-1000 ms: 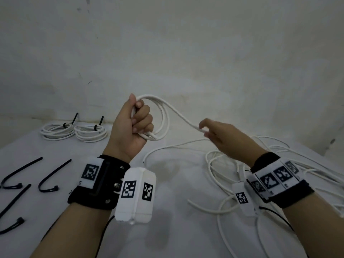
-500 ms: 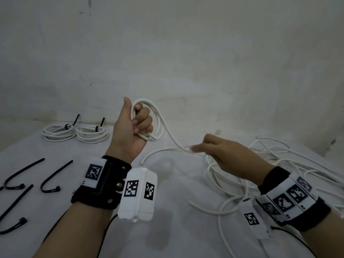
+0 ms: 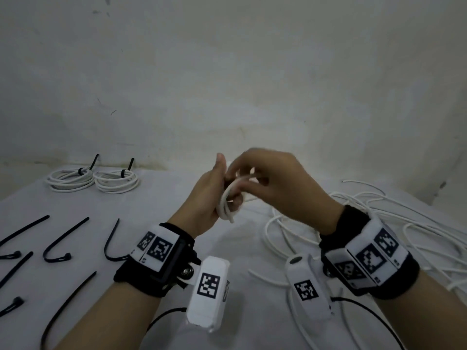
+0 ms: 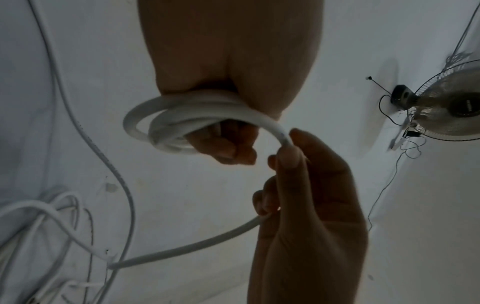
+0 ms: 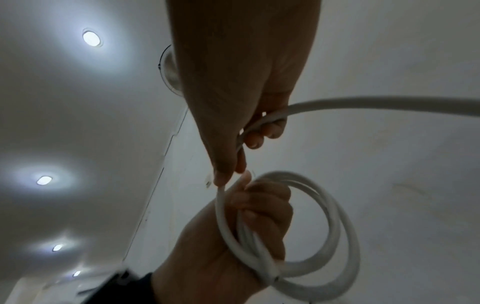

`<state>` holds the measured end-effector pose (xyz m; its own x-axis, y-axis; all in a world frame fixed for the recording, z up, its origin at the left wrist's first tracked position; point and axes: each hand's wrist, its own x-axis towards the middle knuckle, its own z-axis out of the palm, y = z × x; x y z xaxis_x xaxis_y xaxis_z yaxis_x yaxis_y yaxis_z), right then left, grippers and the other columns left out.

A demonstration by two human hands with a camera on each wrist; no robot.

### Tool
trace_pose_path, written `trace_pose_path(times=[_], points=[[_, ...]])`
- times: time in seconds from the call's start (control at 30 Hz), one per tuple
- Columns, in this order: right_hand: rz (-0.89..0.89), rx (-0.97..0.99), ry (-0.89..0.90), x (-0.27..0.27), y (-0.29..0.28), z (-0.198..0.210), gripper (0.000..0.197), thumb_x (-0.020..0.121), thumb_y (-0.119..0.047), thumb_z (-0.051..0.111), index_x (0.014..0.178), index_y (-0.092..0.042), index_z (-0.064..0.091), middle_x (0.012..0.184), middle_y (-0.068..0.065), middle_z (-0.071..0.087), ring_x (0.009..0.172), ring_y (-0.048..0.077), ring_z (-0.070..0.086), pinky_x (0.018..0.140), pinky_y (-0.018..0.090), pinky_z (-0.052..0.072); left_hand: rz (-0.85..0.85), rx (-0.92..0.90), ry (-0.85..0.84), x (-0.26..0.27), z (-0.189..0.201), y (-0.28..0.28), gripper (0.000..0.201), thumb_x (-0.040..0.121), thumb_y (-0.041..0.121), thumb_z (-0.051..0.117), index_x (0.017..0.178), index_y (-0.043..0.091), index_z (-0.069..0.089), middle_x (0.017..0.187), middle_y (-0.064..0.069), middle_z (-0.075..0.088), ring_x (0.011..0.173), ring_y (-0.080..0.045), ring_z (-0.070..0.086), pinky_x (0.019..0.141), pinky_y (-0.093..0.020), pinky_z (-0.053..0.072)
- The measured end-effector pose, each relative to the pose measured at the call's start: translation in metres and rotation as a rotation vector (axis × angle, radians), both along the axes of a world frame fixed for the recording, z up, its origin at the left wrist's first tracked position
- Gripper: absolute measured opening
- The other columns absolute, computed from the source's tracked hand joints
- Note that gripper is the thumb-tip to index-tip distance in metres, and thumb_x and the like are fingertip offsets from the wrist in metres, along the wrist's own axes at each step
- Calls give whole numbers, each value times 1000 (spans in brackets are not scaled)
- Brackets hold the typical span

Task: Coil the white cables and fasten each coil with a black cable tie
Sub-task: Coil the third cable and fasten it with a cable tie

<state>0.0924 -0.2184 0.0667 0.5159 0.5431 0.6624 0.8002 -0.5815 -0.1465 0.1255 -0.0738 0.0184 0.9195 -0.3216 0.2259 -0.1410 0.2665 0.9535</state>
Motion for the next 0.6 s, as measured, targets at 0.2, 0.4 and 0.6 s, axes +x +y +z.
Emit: trace_pose_path(times=[0.2, 0.4, 0.6], points=[[-109, 253, 112, 23, -6, -11, 23, 86, -23, 69, 108, -20, 71, 86, -10, 49, 75, -2, 52, 67, 7, 38, -270, -202, 170, -8, 8, 0, 60, 98, 50, 23, 53, 18, 47, 42, 4, 29, 26, -4, 21, 28, -13, 18], [-55, 207, 326, 22, -7, -14, 27, 91, -30, 58, 116, -21, 65, 102, -2, 66, 95, 9, 60, 83, 27, 49, -322, -275, 206, -8, 9, 2, 53, 81, 62, 32, 55, 17, 43, 37, 6, 27, 23, -1, 20, 31, -15, 10], [-49, 129, 354, 22, -17, -5, 24, 86, -5, 65, 108, -16, 63, 86, -13, 62, 77, -1, 57, 67, 11, 40, -211, -101, 80, -12, 12, 5, 38, 79, 49, 53, 66, 16, 37, 45, 9, 25, 30, 0, 19, 35, -13, 17]])
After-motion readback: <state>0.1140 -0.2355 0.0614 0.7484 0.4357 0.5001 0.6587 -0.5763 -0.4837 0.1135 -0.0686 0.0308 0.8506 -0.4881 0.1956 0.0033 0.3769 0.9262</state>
